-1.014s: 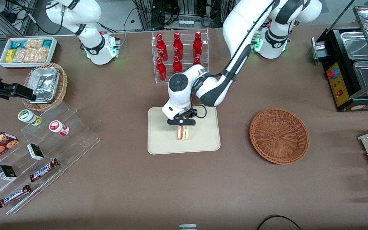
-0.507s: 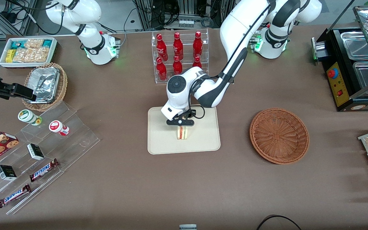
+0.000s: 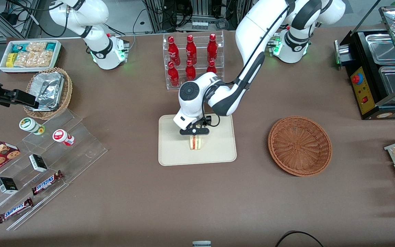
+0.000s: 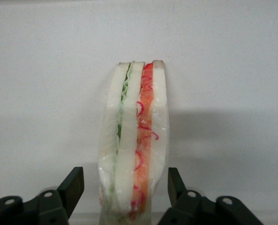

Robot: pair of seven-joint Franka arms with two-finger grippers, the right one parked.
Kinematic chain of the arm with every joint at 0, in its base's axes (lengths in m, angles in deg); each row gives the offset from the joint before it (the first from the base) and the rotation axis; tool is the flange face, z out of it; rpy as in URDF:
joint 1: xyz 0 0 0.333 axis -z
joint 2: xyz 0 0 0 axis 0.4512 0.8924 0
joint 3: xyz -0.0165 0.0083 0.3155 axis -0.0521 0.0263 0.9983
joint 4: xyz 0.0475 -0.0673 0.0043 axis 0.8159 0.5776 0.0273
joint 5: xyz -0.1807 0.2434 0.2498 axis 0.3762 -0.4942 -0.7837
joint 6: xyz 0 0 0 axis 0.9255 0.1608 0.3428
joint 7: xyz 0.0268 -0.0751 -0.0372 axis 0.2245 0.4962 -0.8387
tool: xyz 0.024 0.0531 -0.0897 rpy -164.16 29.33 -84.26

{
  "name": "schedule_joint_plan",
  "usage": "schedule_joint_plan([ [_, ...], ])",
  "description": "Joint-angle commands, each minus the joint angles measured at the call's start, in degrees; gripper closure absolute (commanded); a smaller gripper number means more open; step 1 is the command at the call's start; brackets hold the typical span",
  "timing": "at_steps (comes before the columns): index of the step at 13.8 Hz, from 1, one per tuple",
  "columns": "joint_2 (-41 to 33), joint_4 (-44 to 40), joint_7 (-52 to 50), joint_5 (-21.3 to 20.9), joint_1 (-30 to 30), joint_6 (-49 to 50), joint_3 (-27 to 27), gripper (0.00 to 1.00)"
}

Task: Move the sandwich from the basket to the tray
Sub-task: 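Lower the sandwich onto the tray and open the left gripper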

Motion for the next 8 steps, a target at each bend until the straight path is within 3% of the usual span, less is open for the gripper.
schedule_joint_plan([
  [1, -1.2, -1.8, -1.6, -0.9, 0.6, 0.6, 0.8, 0.00],
  [5, -7.0, -1.5, -2.7, -0.3, -1.3, 1.6, 1.1, 0.00],
  [8, -13.2, -1.2, -4.3, -0.5, -5.0, 8.2, 1.1, 0.00],
])
